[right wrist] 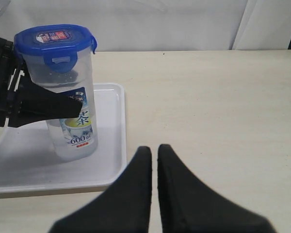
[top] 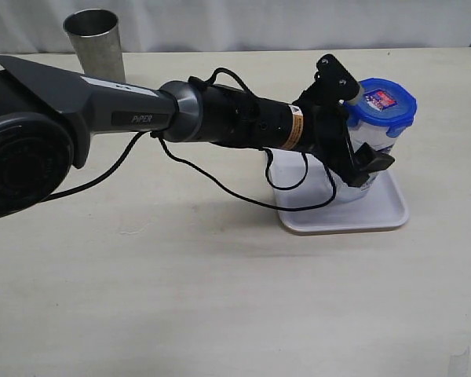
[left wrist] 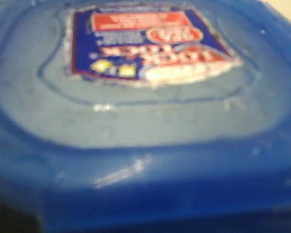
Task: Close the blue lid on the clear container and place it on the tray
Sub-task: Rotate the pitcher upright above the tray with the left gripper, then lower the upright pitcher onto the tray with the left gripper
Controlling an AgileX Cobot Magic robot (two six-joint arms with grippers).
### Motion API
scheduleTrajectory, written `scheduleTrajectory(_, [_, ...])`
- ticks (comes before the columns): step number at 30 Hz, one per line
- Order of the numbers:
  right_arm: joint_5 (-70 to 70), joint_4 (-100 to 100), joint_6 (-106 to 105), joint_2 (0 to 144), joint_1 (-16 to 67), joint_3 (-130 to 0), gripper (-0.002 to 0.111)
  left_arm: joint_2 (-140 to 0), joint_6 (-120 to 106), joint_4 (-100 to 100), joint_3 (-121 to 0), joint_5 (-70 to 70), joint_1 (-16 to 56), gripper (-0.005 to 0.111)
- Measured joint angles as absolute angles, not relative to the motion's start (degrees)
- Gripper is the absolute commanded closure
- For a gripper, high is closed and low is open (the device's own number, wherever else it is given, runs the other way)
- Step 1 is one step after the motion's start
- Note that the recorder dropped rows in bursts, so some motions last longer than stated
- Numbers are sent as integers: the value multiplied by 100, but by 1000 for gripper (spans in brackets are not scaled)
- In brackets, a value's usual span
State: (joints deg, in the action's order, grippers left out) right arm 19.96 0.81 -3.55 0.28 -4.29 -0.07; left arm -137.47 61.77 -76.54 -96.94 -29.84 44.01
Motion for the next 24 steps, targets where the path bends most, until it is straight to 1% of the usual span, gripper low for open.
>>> scheduleTrajectory(11, [1996, 81, -355, 28, -429, -7, 104, -13747, 6298, -7769, -9694, -2749, 4401, 30])
scheduleTrajectory(24, [1996, 81, -355, 28, -429, -7, 104, -13587, 7012, -8531, -9694, -2642, 4355, 30])
